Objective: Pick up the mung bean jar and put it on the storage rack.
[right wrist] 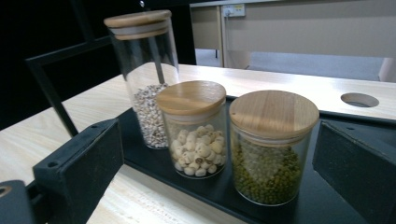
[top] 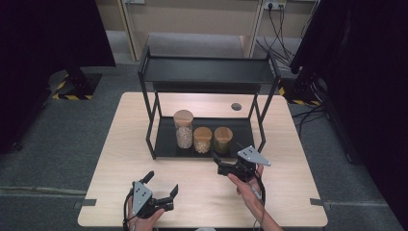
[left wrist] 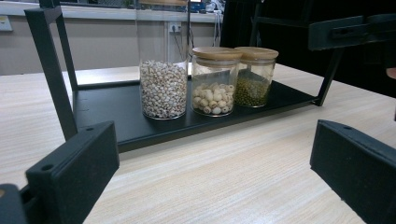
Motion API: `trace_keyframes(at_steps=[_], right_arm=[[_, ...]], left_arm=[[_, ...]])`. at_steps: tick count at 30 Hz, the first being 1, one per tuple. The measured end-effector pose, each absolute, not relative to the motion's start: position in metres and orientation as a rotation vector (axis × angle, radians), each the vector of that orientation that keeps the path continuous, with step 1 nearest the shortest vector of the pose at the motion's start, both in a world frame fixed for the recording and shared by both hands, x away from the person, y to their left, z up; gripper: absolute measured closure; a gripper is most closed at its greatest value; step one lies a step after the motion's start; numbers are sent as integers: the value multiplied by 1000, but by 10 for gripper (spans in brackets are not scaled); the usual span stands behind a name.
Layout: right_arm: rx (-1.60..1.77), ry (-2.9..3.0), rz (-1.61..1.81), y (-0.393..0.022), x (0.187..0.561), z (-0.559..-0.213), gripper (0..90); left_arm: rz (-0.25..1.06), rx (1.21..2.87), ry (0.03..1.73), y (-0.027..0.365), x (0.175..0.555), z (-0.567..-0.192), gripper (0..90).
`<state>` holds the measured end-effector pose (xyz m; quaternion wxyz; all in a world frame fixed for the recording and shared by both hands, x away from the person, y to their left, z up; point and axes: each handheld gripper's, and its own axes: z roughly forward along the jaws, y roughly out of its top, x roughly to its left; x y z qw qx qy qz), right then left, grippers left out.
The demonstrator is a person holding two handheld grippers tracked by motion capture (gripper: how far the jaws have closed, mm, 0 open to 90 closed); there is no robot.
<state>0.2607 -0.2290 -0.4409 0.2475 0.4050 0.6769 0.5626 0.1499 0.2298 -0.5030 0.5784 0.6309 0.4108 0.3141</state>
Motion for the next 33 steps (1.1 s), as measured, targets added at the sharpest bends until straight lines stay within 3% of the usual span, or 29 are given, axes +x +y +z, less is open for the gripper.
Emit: trace_keyframes(at_steps=[33], right_arm=[[984,1899,1641,-240,223,-457,22]], left_arm=[[739,1473,963,230,149,-503,6]])
